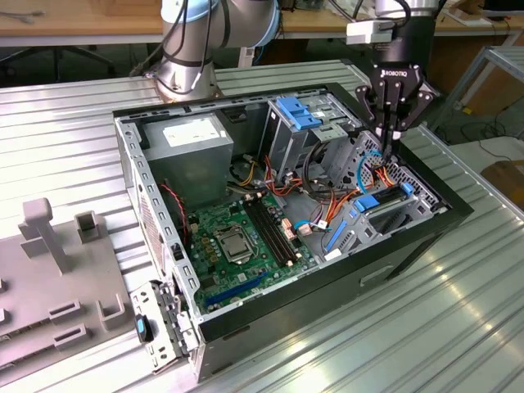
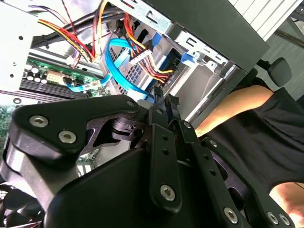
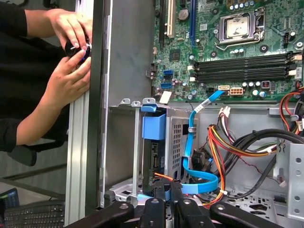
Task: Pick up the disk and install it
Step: 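Insert the second disk wire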
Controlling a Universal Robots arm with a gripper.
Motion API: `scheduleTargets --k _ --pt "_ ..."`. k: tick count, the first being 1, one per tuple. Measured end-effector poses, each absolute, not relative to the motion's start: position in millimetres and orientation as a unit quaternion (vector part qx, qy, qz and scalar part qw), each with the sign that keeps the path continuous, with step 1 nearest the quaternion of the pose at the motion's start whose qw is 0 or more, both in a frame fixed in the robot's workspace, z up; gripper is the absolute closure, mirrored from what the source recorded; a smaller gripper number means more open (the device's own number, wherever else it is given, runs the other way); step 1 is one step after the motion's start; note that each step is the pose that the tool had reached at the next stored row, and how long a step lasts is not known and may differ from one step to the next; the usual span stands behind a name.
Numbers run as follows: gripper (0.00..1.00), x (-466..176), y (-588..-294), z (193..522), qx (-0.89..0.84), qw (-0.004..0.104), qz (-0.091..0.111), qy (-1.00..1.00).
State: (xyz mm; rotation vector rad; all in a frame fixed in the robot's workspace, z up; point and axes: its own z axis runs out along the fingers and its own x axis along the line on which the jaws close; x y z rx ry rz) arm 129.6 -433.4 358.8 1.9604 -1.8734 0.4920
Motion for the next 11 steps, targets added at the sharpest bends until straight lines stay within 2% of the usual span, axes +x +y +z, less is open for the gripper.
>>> scheduleTargets --k 6,11 --pt "0.84 129.6 -451.7 357.6 0.699 0.189 0.172 -0.668" --pt "0.84 127.4 -463.9 356.0 0.704 0.171 0.156 -0.671"
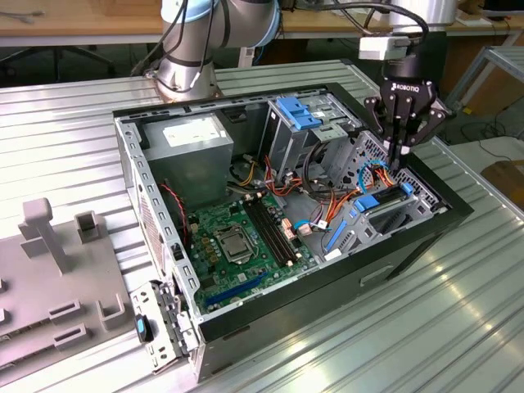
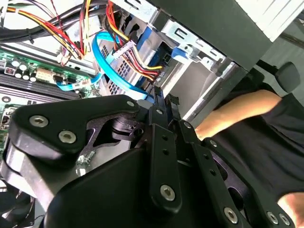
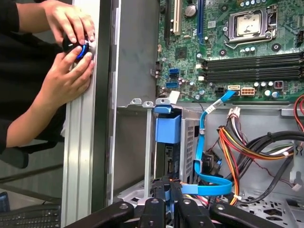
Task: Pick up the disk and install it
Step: 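Insert the second disk wire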
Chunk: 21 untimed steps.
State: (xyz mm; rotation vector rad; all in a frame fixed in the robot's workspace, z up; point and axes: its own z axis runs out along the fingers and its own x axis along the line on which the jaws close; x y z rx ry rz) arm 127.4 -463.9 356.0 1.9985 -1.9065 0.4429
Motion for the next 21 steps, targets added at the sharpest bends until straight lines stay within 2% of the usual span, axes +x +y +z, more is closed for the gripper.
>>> scheduleTargets --k 5,7,10,13,16,17,21 --pt "0.84 123.6 -475.7 353.9 0.709 0.151 0.137 -0.675" --pt "0.84 120.8 -481.1 353.2 0.712 0.135 0.122 -0.678" --pt "0.84 118.5 -486.8 352.7 0.715 0.117 0.104 -0.681" --pt "0.84 117.6 -492.4 352.2 0.717 0.103 0.091 -0.683" --pt "0.84 117.0 -503.4 351.9 0.720 0.079 0.068 -0.686" --pt "0.84 117.0 -507.0 351.8 0.721 0.076 0.065 -0.686" --pt "0.84 117.0 -512.2 351.8 0.721 0.075 0.065 -0.686"
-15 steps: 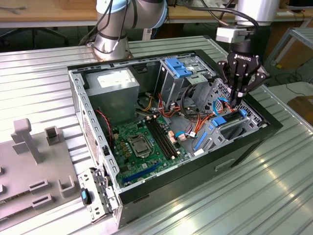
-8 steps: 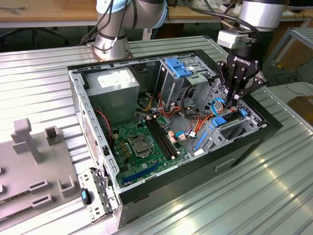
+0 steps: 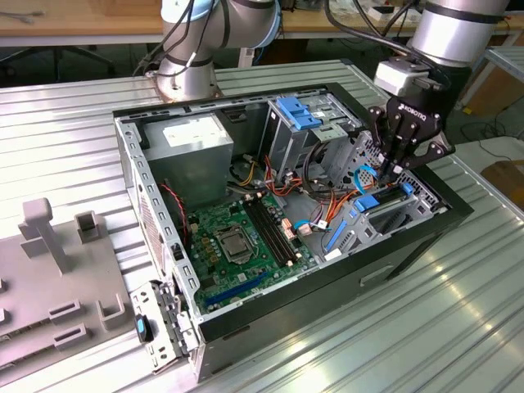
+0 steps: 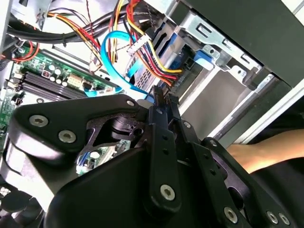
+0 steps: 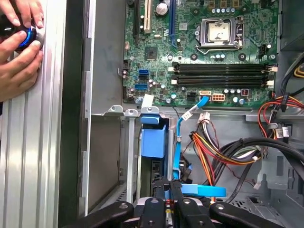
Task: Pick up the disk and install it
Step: 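Insert the second disk wire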
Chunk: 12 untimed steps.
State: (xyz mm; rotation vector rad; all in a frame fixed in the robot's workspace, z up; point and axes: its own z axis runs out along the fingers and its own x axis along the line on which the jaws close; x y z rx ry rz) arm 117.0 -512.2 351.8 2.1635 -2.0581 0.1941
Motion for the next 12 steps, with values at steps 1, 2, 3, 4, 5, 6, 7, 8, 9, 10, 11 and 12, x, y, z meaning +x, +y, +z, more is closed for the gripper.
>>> scheduleTargets --k 1,2,3,4,5,6,7,8,9,10,11,12 --pt "0.84 116.8 -512.5 351.9 0.721 0.073 0.065 -0.686" --pt "0.84 115.8 -513.1 351.9 0.721 0.067 0.069 -0.687" --pt "0.84 114.9 -513.5 351.8 0.721 0.062 0.071 -0.687" --pt "0.84 113.7 -514.1 351.7 0.721 0.059 0.071 -0.687" --pt "0.84 113.1 -515.3 351.7 0.721 0.057 0.070 -0.687" --pt "0.84 113.1 -516.6 351.6 0.721 0.056 0.069 -0.687" --pt "0.84 113.0 -518.1 351.5 0.721 0.054 0.068 -0.687" --pt "0.84 112.9 -520.3 351.4 0.721 0.052 0.065 -0.687" --pt "0.84 112.8 -522.0 351.3 0.721 0.050 0.063 -0.688" --pt "0.84 112.8 -523.9 351.3 0.722 0.048 0.061 -0.688" --pt "0.84 112.7 -525.6 351.2 0.722 0.046 0.059 -0.688" --pt "0.84 112.7 -527.8 351.2 0.722 0.044 0.057 -0.688"
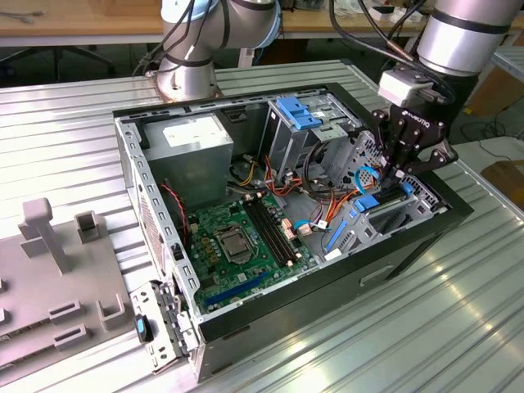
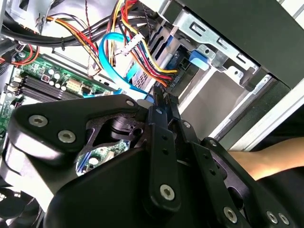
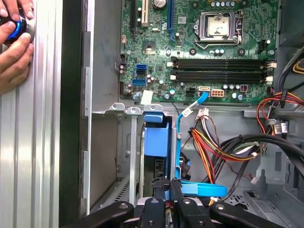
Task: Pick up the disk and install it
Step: 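Insert the second disk wire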
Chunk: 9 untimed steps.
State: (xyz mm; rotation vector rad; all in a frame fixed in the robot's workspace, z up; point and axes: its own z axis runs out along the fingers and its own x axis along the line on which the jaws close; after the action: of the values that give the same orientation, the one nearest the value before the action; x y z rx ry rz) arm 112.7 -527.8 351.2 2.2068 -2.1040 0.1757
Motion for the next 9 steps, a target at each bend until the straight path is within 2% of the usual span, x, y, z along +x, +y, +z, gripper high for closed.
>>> scheduleTargets --k 1,3,5,9 --pt "0.84 112.6 -529.5 351.2 0.722 0.042 0.056 -0.688" --pt "0.84 111.5 -533.2 351.1 0.722 0.031 0.053 -0.689" --pt "0.84 111.0 -534.1 351.1 0.722 0.023 0.055 -0.689" --pt "0.84 109.6 -535.0 351.1 0.723 0.020 0.055 -0.689"
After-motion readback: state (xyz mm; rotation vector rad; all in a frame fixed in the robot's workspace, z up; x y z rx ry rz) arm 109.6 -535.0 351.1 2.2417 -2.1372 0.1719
